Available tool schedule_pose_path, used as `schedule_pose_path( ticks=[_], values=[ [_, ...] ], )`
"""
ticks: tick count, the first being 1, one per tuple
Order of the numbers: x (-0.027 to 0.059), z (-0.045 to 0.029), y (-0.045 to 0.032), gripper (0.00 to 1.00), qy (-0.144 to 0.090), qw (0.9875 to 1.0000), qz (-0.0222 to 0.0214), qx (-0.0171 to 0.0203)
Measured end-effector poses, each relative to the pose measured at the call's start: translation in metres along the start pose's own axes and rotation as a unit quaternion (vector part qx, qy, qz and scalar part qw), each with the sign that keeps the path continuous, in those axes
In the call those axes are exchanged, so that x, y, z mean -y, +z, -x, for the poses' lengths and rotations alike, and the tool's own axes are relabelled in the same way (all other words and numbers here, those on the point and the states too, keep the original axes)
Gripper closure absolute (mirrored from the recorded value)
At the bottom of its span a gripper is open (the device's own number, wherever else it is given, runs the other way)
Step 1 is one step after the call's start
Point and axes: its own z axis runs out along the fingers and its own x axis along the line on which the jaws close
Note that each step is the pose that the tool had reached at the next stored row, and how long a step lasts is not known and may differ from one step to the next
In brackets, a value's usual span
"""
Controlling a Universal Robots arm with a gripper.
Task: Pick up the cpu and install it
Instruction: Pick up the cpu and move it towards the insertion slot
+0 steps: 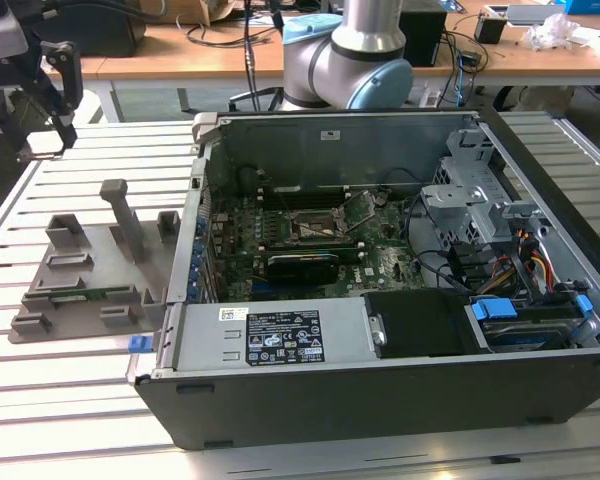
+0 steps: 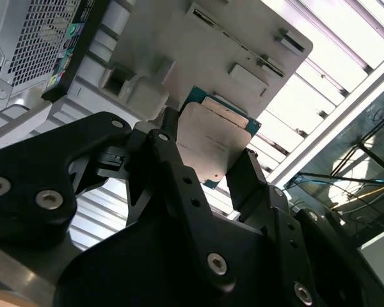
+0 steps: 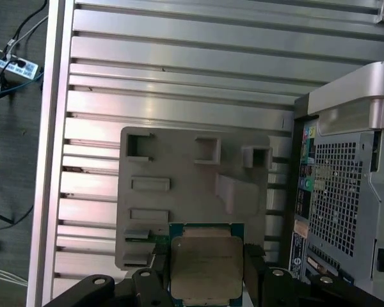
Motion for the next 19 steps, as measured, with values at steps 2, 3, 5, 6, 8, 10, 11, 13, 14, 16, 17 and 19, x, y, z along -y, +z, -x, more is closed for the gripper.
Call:
schedule_pose_path(
  ticks=[2, 3, 5, 6, 8, 10, 11, 13, 14, 16, 17, 19],
  values=[
    [0.0005, 0.0056, 0.0002, 0.45, 0.000, 1.0000, 0.0000, 0.0000],
    [0.0007, 0.0081, 0.0002, 0.45, 0.000, 1.0000, 0.0000, 0.0000],
    [0.0009, 0.0110, 0.0003, 0.45, 0.000, 1.0000, 0.0000, 0.0000],
    [0.0011, 0.0134, 0.0004, 0.45, 0.000, 1.0000, 0.0000, 0.0000],
    [0.0015, 0.0173, 0.0005, 0.45, 0.000, 1.0000, 0.0000, 0.0000],
    [0.0017, 0.0199, 0.0006, 0.45, 0.000, 1.0000, 0.0000, 0.0000],
    [0.0018, 0.0213, 0.0006, 0.45, 0.000, 1.0000, 0.0000, 0.0000],
    [0.0022, 0.0250, 0.0007, 0.45, 0.000, 1.0000, 0.0000, 0.0000],
    [0.0023, 0.0268, 0.0008, 0.45, 0.000, 1.0000, 0.0000, 0.0000],
    [0.0026, 0.0303, 0.0008, 0.45, 0.000, 1.0000, 0.0000, 0.0000],
    [0.0028, 0.0320, 0.0009, 0.45, 0.000, 1.0000, 0.0000, 0.0000],
    [0.0032, 0.0368, 0.0010, 0.45, 0.000, 1.0000, 0.0000, 0.0000]
  ],
)
